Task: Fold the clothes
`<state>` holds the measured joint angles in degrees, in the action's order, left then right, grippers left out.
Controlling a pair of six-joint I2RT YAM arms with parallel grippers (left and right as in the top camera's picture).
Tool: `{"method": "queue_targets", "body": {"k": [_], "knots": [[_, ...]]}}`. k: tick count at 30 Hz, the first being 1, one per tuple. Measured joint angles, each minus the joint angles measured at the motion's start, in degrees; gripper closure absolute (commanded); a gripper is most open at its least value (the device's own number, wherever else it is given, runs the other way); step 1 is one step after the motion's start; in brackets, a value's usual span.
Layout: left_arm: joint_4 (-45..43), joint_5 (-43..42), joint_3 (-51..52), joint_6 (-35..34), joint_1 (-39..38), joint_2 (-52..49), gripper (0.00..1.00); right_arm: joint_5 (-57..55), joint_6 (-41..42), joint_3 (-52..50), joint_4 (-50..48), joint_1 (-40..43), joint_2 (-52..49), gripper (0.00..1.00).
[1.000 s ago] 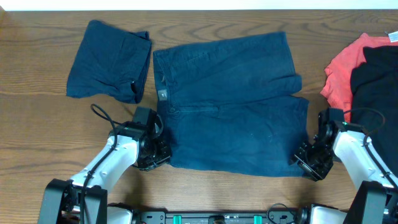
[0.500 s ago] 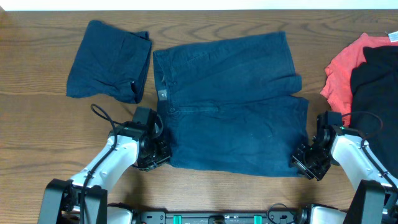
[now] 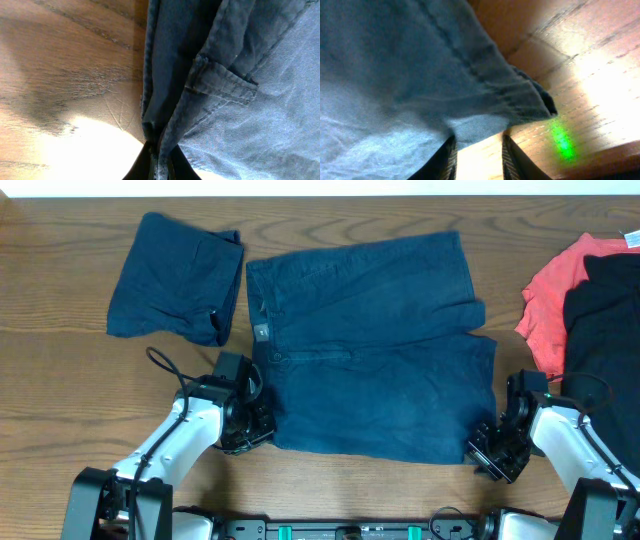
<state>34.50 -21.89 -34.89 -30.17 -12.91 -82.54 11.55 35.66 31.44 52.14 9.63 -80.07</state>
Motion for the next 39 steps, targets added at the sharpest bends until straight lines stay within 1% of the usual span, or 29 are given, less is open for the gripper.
{"method": "queue_targets", "body": {"k": [3,4,6,7,8,9,11,12,14,15,16,19,23,29,33,36,39], "knots": [[0.0,0.0,0.0,0.0,0.0,0.0,0.94,1.5,0.0,0.2,-1.8,0.0,0.1,0.77],[0.0,0.0,0.0,0.0,0.0,0.0,0.94,1.9,0.0,0.4,-2.5,0.0,0.1,0.75],[0.0,0.0,0.0,0.0,0.0,0.0,0.94,2.6,-0.1,0.7,-3.7,0.0,0.1,0.63],[0.0,0.0,0.0,0.0,0.0,0.0,0.94,3.0,-0.3,0.9,-4.1,0.0,0.1,0.62],[0.0,0.0,0.0,0.0,0.0,0.0,0.94,3.4,-0.9,1.1,-4.4,0.0,0.1,0.63],[0.0,0.0,0.0,0.0,0.0,0.0,0.94,3.5,-1.4,1.2,-4.6,-0.1,0.0,0.67],[0.0,0.0,0.0,0.0,0.0,0.0,0.94,3.4,-2.0,1.2,-4.6,-0.1,0.0,0.77],[0.0,0.0,0.0,0.0,0.0,0.0,0.94,3.2,-2.2,1.2,-4.8,-0.1,-0.1,0.85],[0.0,0.0,0.0,0.0,0.0,0.0,0.94,2.8,-2.6,1.2,-5.2,-0.1,-0.1,0.91],[0.0,0.0,0.0,0.0,0.0,0.0,0.94,2.5,-2.6,1.2,-5.5,-0.1,-0.2,0.97],[0.0,0.0,0.0,0.0,0.0,0.0,0.94,2.5,-2.9,1.2,-5.7,-0.1,-0.2,0.99],[0.0,0.0,0.0,0.1,0.0,0.0,0.94,2.0,-3.1,1.4,-5.5,0.0,-0.2,0.99],[0.5,-0.1,0.0,0.4,0.0,0.0,0.94,0.4,-3.7,5.2,0.7,0.0,-0.3,0.99],[5.9,-2.9,-0.6,1.1,-0.1,2.3,0.94,-1.4,-5.2,18.7,13.1,0.0,1.9,0.99],[11.8,-4.3,-3.4,2.0,-0.3,10.6,0.94,-2.4,-5.4,26.2,18.9,0.0,4.6,0.99],[17.1,-4.8,-5.7,2.3,-0.3,18.0,0.94,-3.9,-5.7,29.5,23.3,0.0,6.6,0.99],[25.2,-5.3,-8.6,3.0,-0.7,26.2,0.94,-4.8,-5.7,32.1,28.2,0.0,9.1,0.99]]}}
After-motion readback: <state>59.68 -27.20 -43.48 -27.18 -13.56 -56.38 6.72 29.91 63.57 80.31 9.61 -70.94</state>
